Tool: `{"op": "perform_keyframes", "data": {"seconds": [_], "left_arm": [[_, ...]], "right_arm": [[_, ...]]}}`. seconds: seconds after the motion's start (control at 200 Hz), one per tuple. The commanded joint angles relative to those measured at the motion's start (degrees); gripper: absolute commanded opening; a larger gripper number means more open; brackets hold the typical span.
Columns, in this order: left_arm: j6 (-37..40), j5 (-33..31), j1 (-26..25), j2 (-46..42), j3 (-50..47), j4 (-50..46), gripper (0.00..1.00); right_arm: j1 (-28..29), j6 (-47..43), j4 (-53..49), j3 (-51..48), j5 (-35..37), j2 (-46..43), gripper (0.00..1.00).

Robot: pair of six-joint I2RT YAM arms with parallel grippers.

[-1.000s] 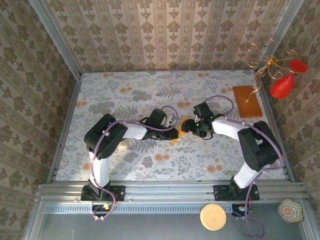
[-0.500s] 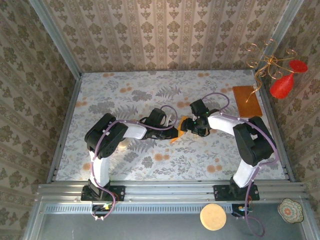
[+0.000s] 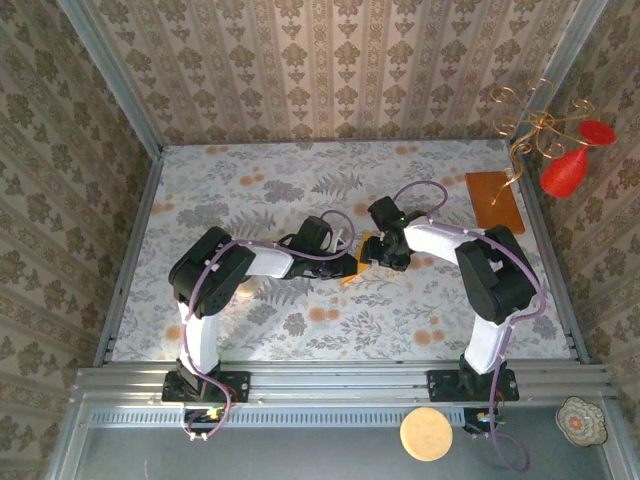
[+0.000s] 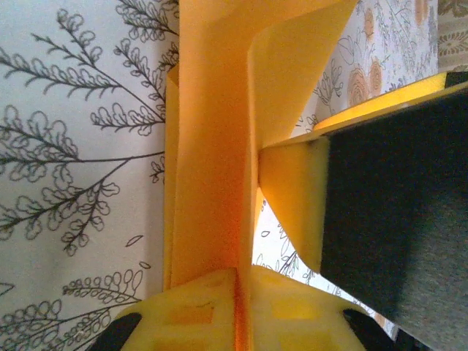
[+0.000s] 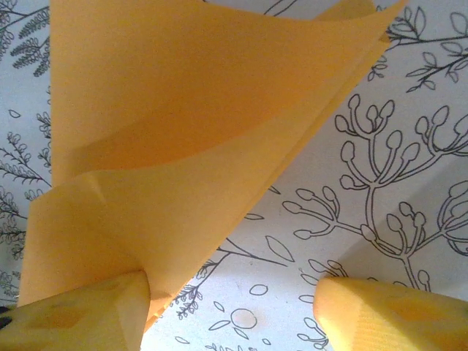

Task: Fold a paper plane with a square sheet of paper (pick it up from the middle)

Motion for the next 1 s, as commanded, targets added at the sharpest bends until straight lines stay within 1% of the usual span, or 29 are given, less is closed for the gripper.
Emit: {"op": "perform_keyframes", "data": {"seconds": [0.0,0.155,0.515,0.65,0.755,0.995], "left_arm": [[0.17,-0.75,0.22,-2.00,-1.85,-3.24,0.16],[0.61,-1.28,0.14,-3.06,-2.40,-4.42,0.19],[1.01,-2.22,0.14,-7.22,-3.07,-7.76,0.22],[0.98,-2.83,0.22,-7.14,-3.77,-8.32,0.19],[0.80,-2.93,0.19,-6.06,-4.38,-7.99,0.16],[0.61,-2.99,0.21,-4.89,-5.23,-6.42,0.11]], "right_arm": [[-0.66,0.01,2.35,-2.36,6.85,7.52,0.67],[-0.58,0.01,2.34,-2.01,6.66,8.14,0.67],[-0.58,0.10,3.30,-2.31,4.41,7.43,0.68],[-0.62,0.10,3.97,-2.53,2.60,6.48,0.68],[-0.80,-0.48,4.34,-2.70,0.80,4.09,0.69],[-1.87,-4.68,6.80,-4.70,-6.81,-6.05,0.70]]}}
